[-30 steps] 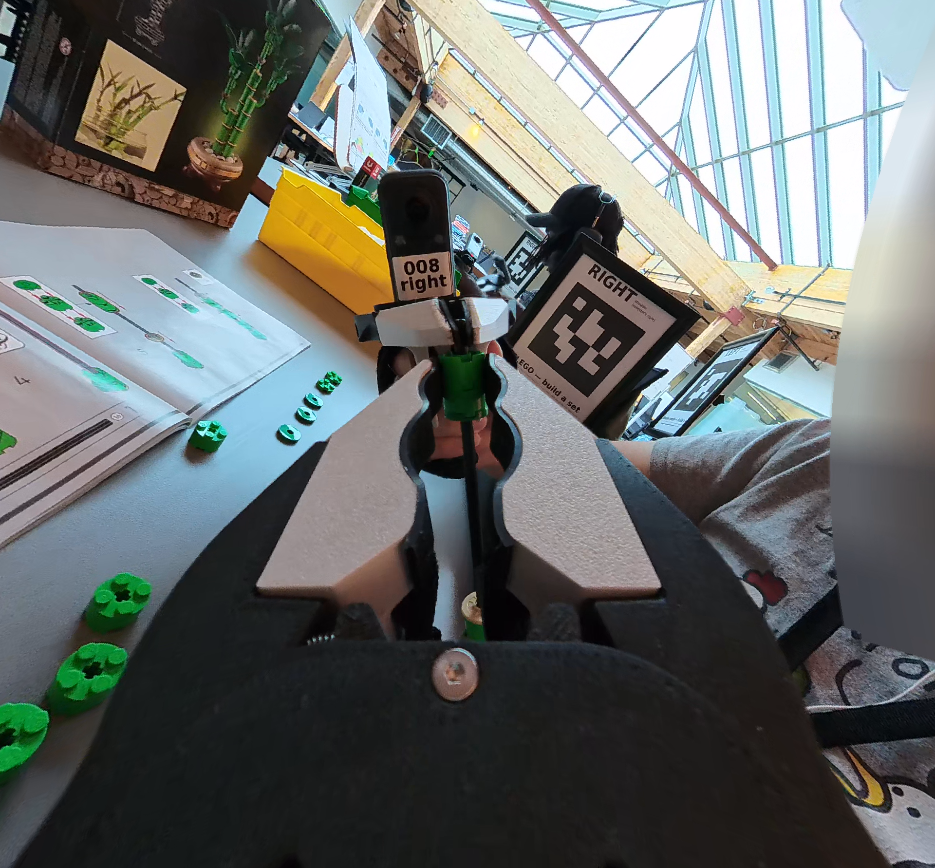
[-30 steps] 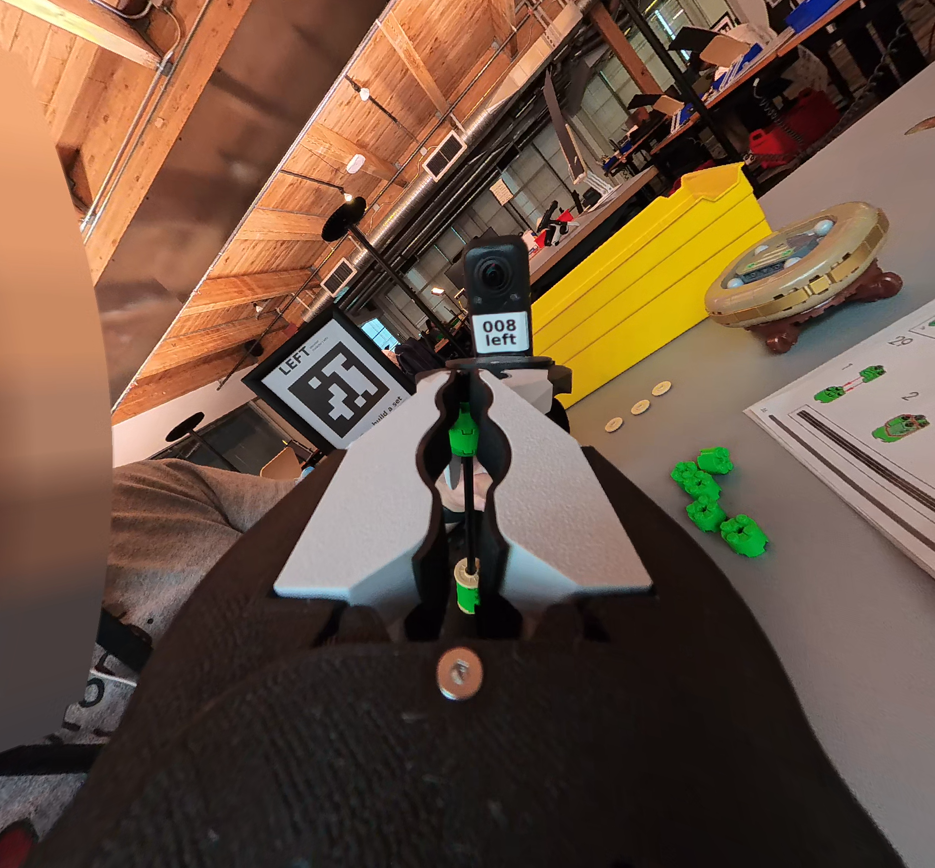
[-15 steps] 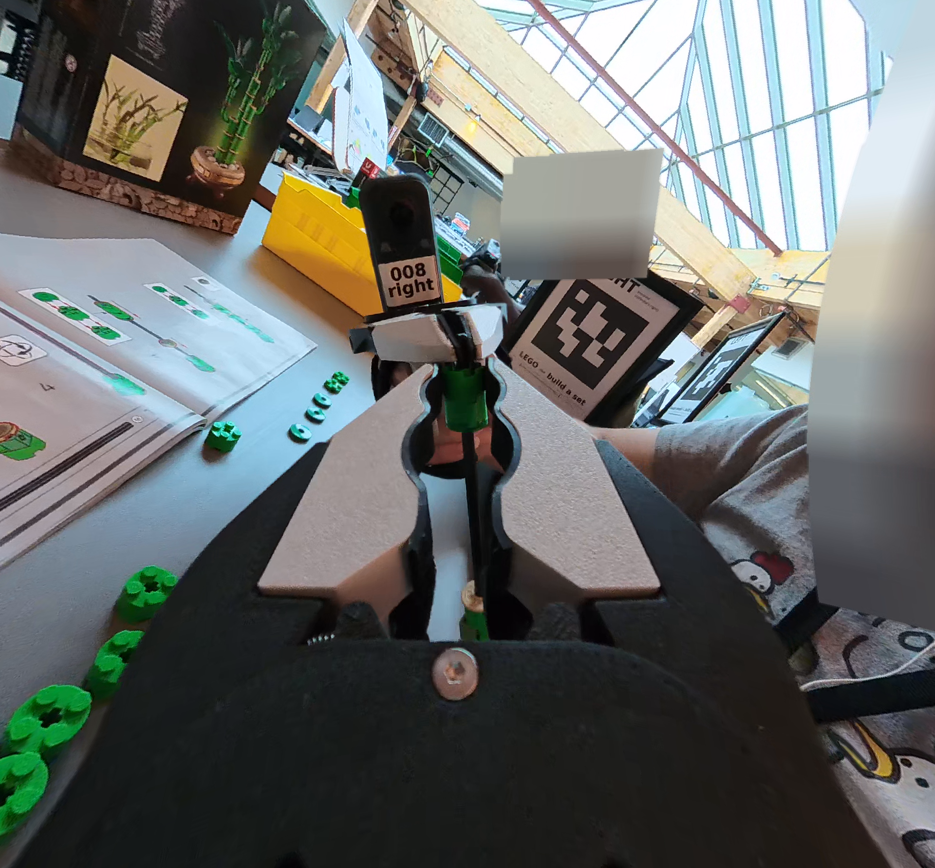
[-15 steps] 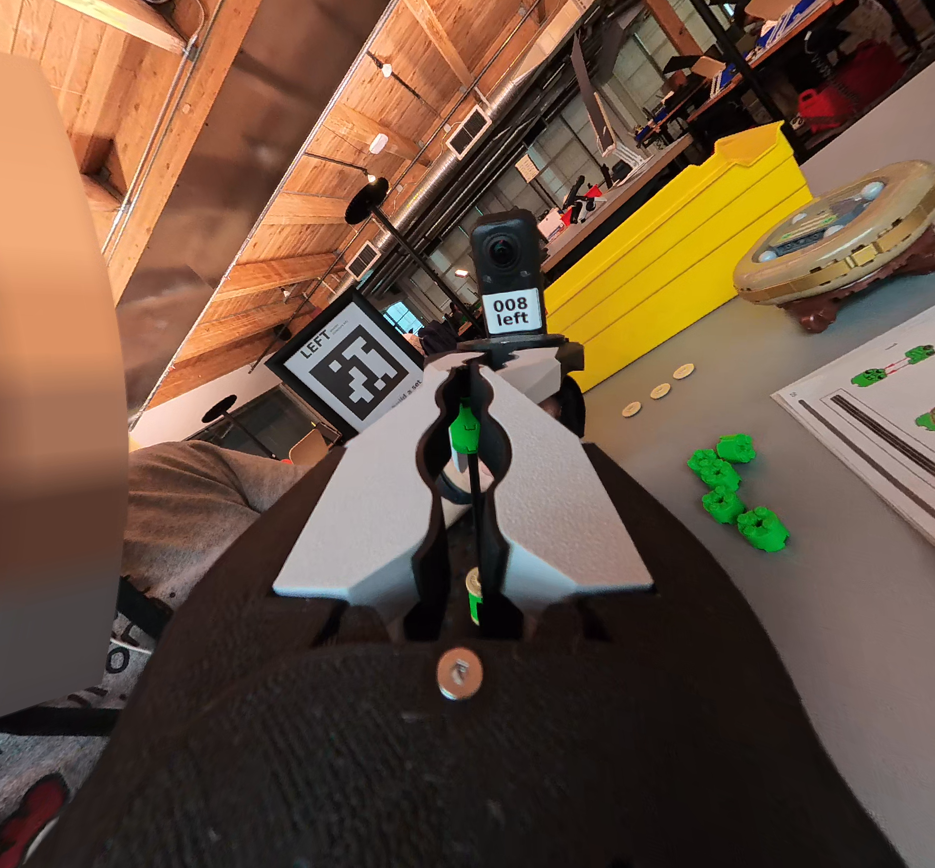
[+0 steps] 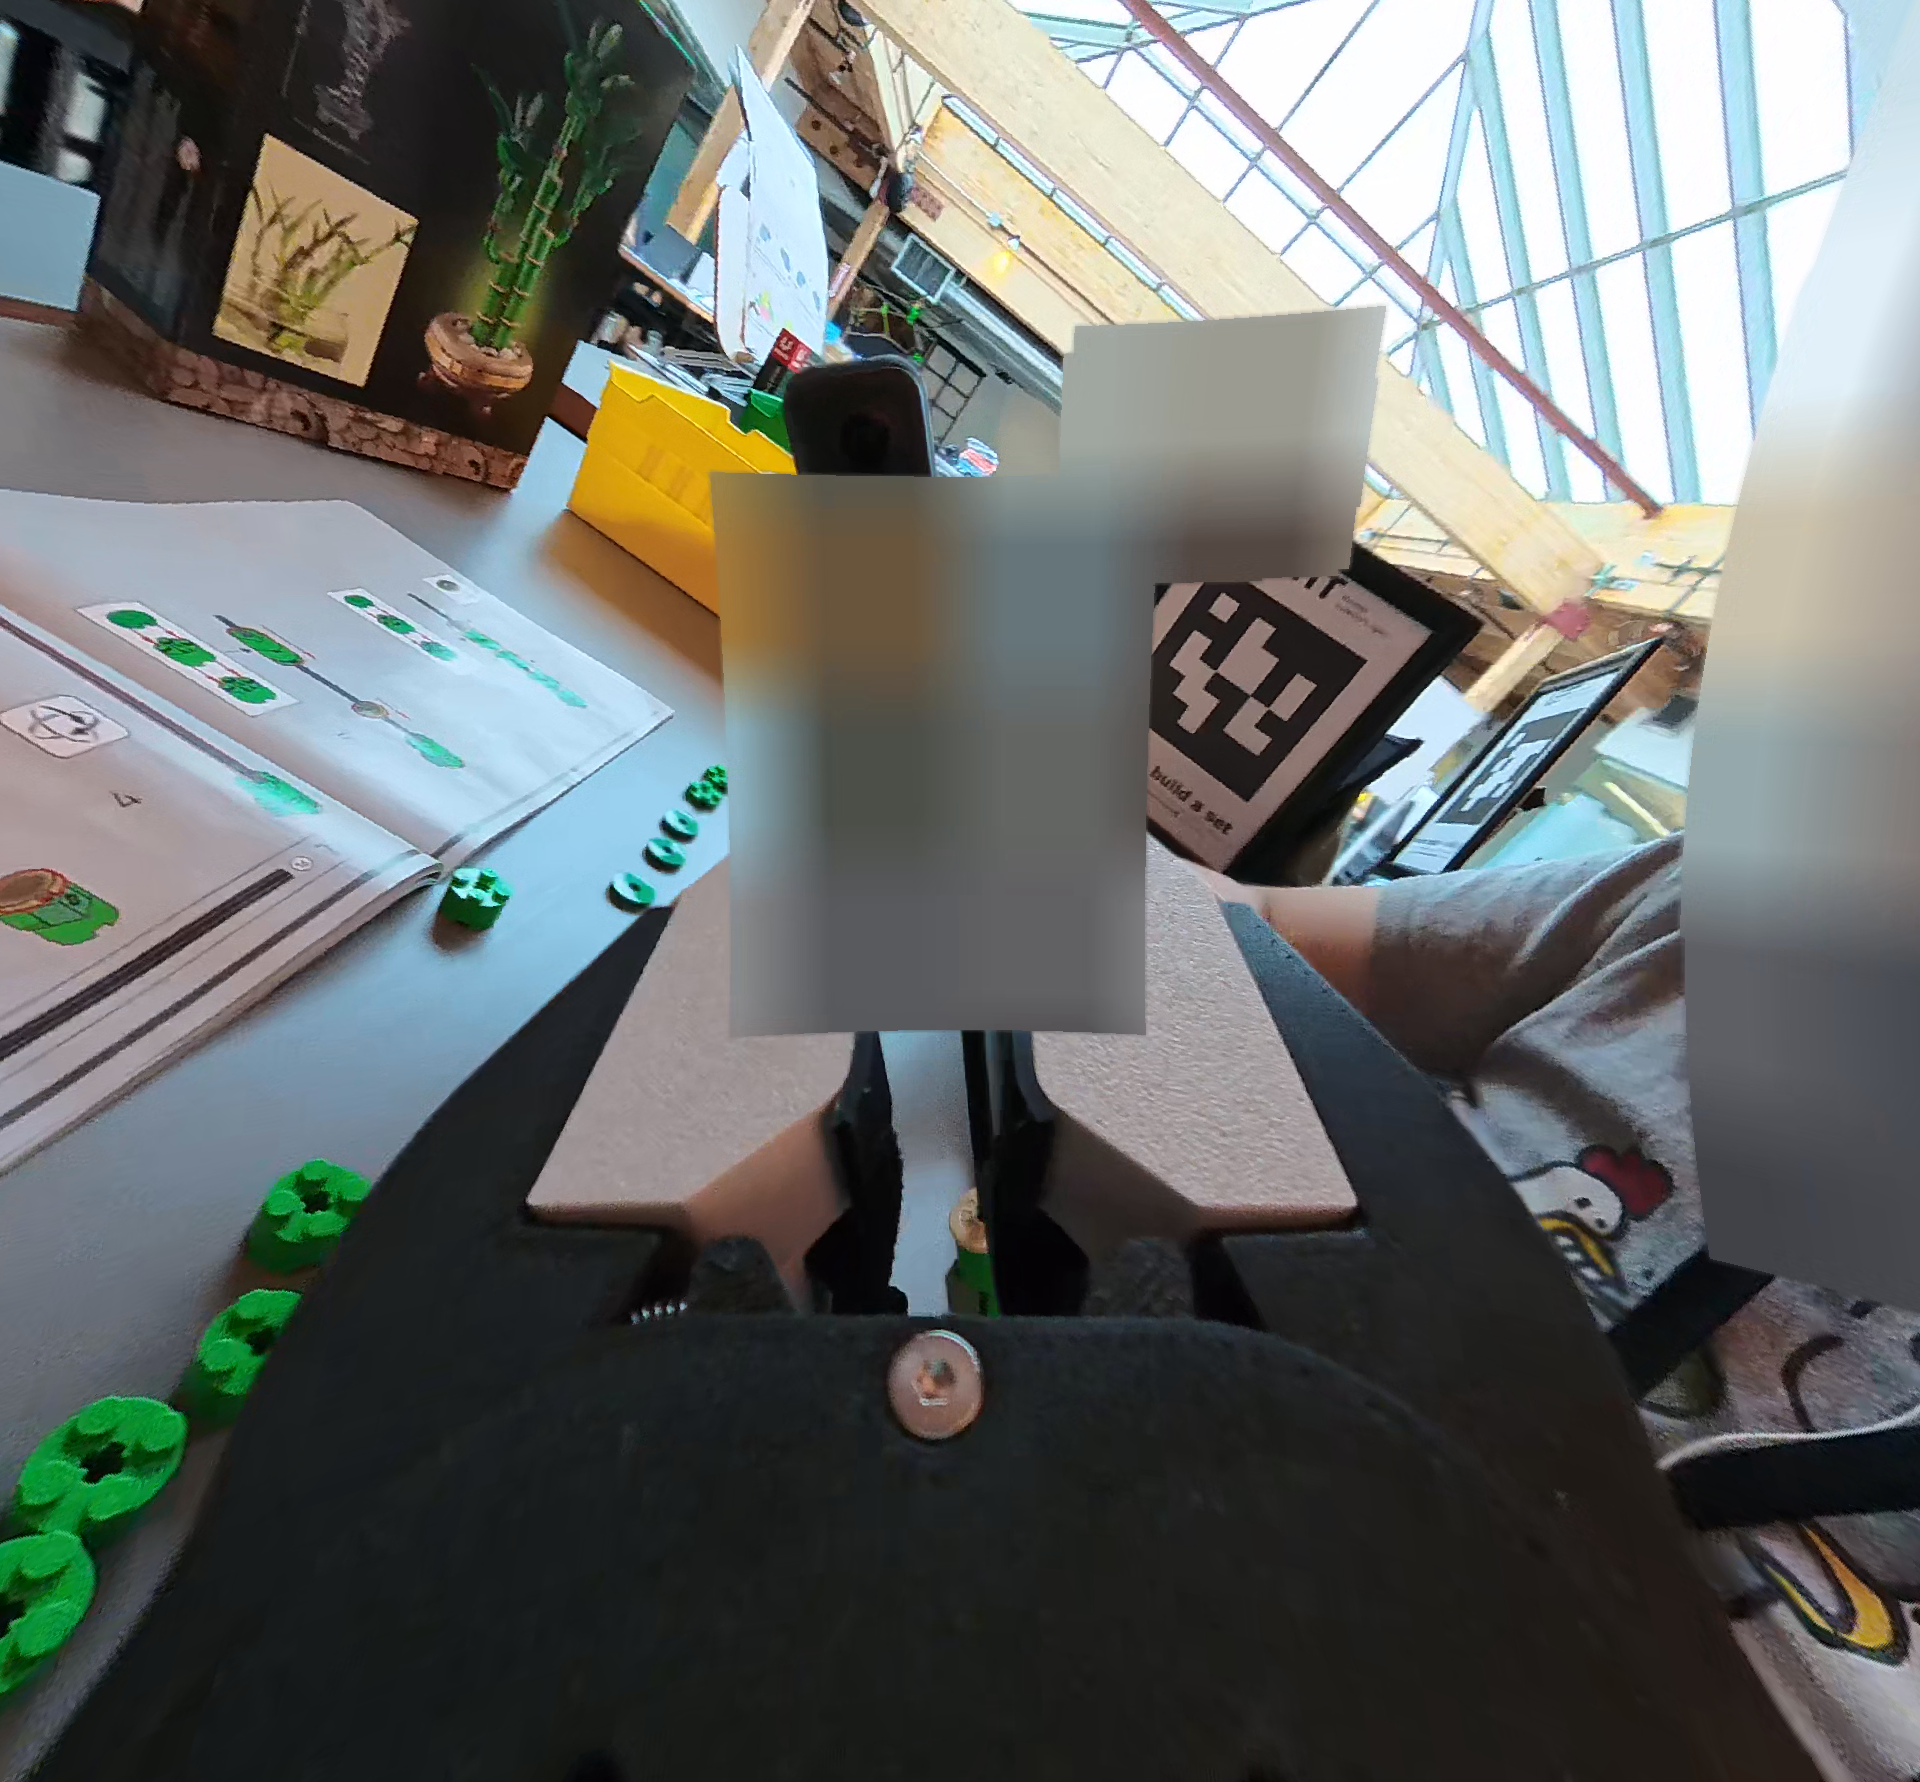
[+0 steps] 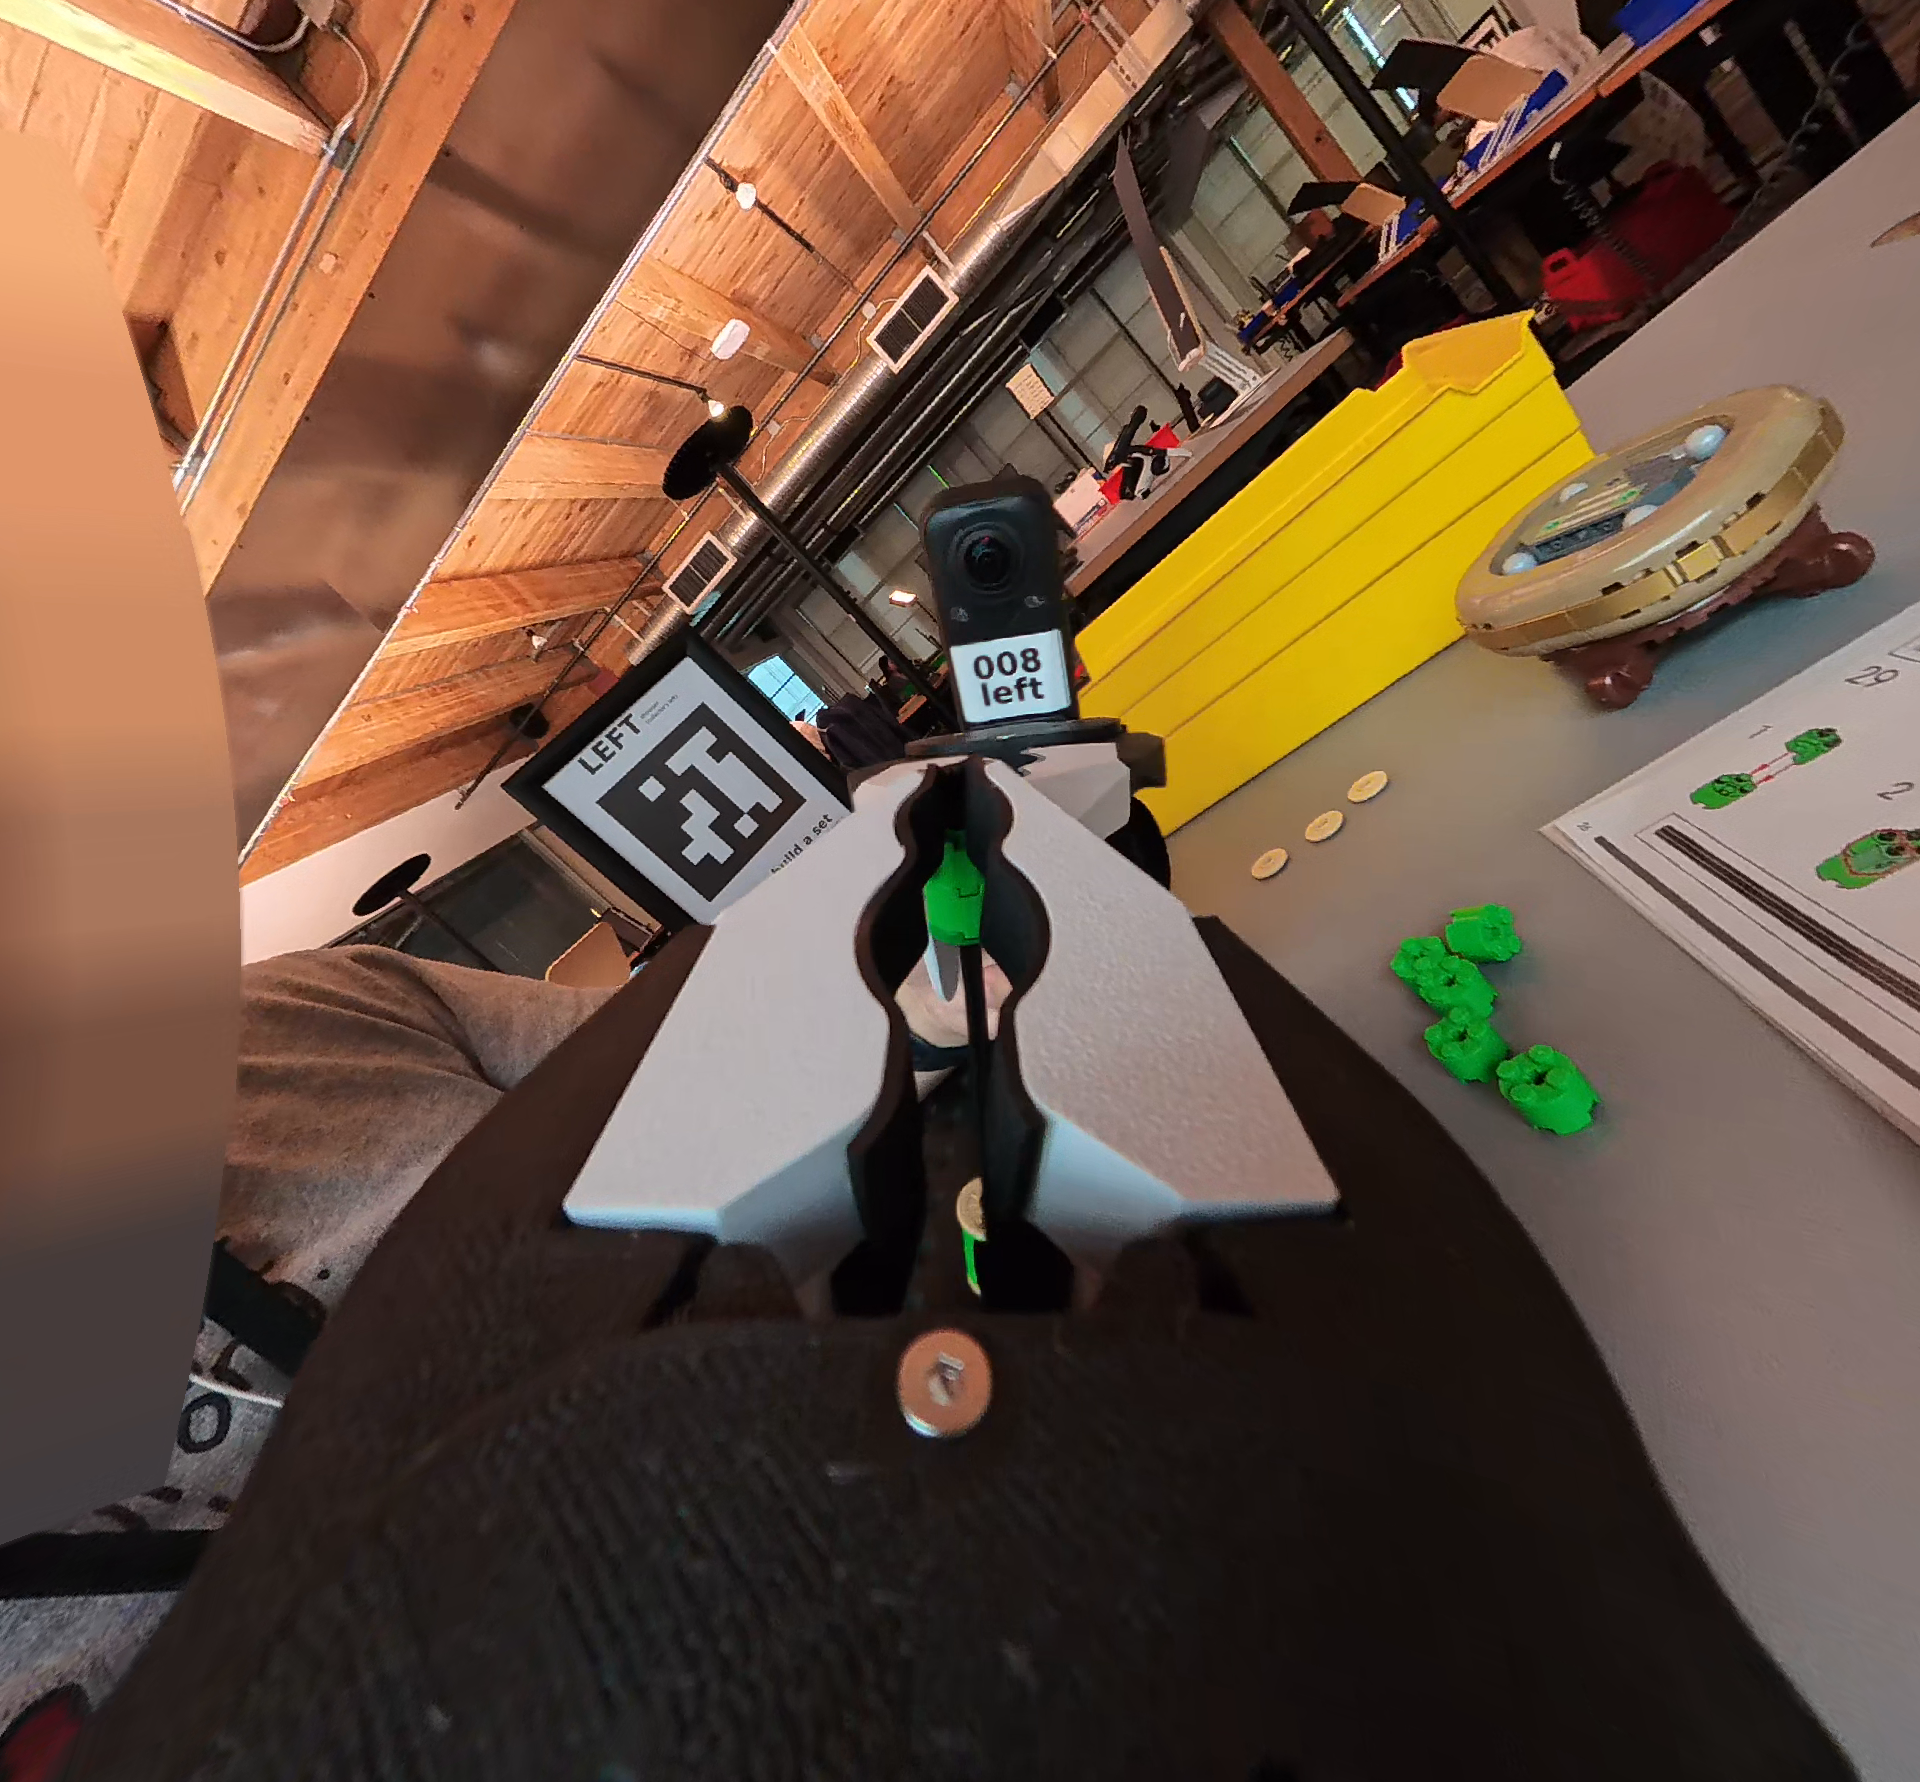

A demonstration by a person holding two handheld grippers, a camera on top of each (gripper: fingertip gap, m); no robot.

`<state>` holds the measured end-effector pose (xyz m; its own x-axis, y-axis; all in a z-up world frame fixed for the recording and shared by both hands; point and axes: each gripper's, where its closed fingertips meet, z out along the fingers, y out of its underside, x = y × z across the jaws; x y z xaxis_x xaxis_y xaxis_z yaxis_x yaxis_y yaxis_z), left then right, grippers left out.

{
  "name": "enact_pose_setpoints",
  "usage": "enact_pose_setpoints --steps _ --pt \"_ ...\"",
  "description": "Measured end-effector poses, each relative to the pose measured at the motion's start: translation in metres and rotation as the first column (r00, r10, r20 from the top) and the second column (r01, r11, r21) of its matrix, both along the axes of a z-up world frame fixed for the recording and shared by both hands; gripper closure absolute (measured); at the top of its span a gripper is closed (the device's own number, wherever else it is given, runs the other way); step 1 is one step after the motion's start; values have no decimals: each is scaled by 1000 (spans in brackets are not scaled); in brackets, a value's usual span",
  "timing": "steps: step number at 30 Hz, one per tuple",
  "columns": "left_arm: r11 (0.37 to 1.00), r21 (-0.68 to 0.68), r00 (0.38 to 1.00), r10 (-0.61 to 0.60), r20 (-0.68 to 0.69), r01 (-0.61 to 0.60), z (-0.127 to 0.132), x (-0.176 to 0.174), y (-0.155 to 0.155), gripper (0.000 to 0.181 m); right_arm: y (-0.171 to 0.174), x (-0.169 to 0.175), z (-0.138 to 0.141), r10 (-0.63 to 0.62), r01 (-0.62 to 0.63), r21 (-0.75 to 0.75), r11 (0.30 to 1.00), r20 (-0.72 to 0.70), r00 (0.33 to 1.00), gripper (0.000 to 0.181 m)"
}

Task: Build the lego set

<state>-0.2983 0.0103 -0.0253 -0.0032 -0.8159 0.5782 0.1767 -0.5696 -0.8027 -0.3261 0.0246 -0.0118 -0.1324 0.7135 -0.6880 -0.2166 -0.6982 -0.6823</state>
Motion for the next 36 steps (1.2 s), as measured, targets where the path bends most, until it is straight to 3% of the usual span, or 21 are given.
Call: enact_pose_setpoints --steps 15,26,36 --pt "998 47 999 45 -20 -44 0 -1 2 167 -1 -2 -1 13 -13 11 1000 7 1000 181" --pt "996 65 998 55 -3 -55 1 -1 3 167 -2 -4 -2 47 -51 -52 997 -62 997 180" --pt "999 -23 999 30 40 -29 2 1 3 167 3 -1 1 -22 18 -68 998 -58 998 181"
